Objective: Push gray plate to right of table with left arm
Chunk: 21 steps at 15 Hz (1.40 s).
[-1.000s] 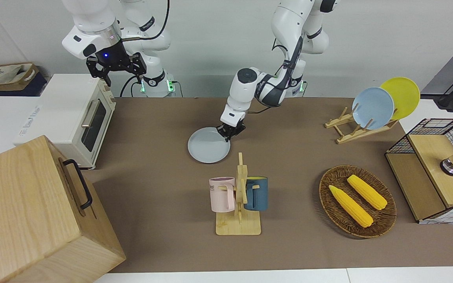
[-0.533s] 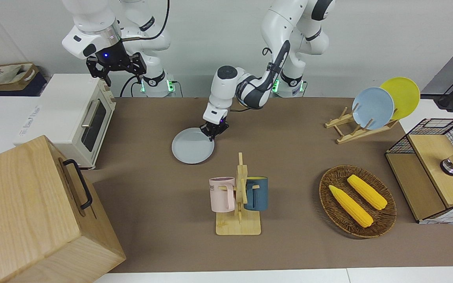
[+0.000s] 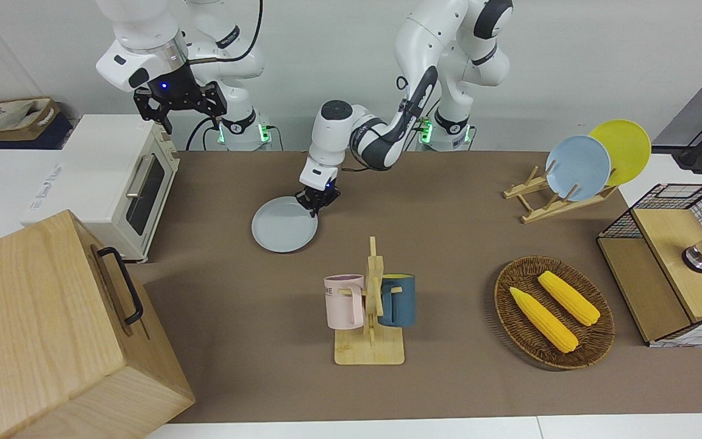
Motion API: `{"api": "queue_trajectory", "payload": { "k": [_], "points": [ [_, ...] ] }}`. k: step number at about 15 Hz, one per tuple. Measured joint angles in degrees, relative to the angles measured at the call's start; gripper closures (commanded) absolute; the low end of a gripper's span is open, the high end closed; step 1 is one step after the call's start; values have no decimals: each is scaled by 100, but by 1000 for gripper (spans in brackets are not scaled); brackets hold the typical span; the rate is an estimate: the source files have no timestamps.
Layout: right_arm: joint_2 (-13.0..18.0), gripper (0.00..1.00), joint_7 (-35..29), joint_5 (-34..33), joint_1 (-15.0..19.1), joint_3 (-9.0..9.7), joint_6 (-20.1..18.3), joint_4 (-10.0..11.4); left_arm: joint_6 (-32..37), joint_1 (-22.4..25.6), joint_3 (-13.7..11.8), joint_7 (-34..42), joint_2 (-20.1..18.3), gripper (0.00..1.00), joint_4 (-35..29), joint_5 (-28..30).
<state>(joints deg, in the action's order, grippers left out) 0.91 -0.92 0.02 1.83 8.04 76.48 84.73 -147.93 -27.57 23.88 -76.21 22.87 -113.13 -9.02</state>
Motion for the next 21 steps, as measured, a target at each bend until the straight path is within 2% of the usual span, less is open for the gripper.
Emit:
{"api": "queue_trajectory", "payload": {
  "k": [1, 2, 4, 10, 13, 17, 21],
  "points": [
    [0, 17, 0, 0, 0, 0, 0, 0, 0, 0, -3, -1, 5, 298, 1, -5],
    [0, 17, 0, 0, 0, 0, 0, 0, 0, 0, -8, -1, 11, 175, 3, -10],
    [0, 17, 0, 0, 0, 0, 0, 0, 0, 0, -15, -1, 22, 20, 11, -14],
    [0, 17, 0, 0, 0, 0, 0, 0, 41, 1, -26, 0, 25, 11, 23, -131],
    [0, 17, 0, 0, 0, 0, 0, 0, 300, 40, -71, 226, -24, 11, 36, -163],
    [0, 17, 0, 0, 0, 0, 0, 0, 964, 444, -74, 1067, -342, 9, 27, -73],
    [0, 17, 0, 0, 0, 0, 0, 0, 1830, 924, -79, 2381, -791, 9, 22, 567]
  ]
}}
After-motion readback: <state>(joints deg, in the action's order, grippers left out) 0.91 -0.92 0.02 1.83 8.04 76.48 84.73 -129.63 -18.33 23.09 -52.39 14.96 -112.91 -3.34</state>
